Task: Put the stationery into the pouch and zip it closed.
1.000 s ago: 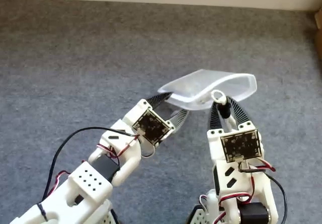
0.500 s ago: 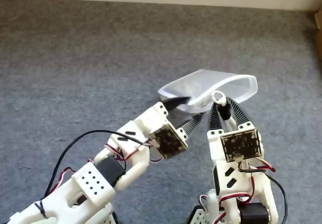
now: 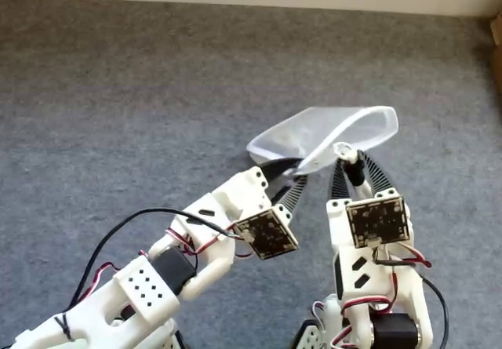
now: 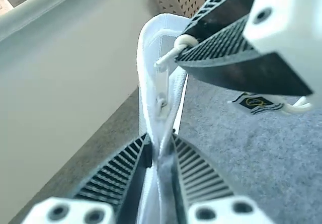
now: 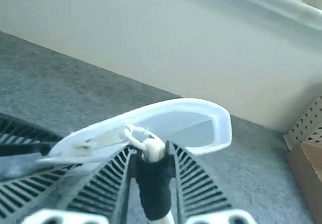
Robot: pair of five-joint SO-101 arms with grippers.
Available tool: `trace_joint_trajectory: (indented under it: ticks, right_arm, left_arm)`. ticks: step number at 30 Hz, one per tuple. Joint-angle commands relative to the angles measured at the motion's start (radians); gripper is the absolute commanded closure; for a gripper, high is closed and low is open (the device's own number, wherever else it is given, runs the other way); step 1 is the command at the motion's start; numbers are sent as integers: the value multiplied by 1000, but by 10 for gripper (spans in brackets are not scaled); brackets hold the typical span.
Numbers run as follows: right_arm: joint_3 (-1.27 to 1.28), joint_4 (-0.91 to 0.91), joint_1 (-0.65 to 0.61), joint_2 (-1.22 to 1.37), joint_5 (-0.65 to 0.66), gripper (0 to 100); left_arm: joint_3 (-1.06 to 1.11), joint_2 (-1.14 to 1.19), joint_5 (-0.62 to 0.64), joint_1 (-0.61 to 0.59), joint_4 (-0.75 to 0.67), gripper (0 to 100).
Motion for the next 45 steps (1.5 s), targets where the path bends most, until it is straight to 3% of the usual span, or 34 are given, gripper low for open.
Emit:
trace_joint_trajectory:
  ticks: [1,6,15,18,30,35,39,45]
  right_arm:
    - [-2,-101,70,-13,-5,994]
    - [88,-237,108,-5,-5,994]
    - [93,-252,176,-10,-5,994]
    - [101,-280,194,-7,-5,994]
    - [102,-248,188,-13,-12,985]
    - [91,-147,153,-15,-121,821]
    - [91,-140,153,-15,-169,690]
    - [91,-139,153,-15,-172,683]
  left_arm:
    - [13,-113,-6,-54,95,995]
    - [7,-351,-6,-90,347,995]
    - [12,-819,-12,-223,756,995]
    - [-27,-832,-12,-272,822,995]
    - [-41,-808,-8,-348,822,995]
    - [-28,-808,-23,-450,727,995]
    - [-28,-808,-143,-527,644,995]
    - [-28,-808,-245,-634,545,995]
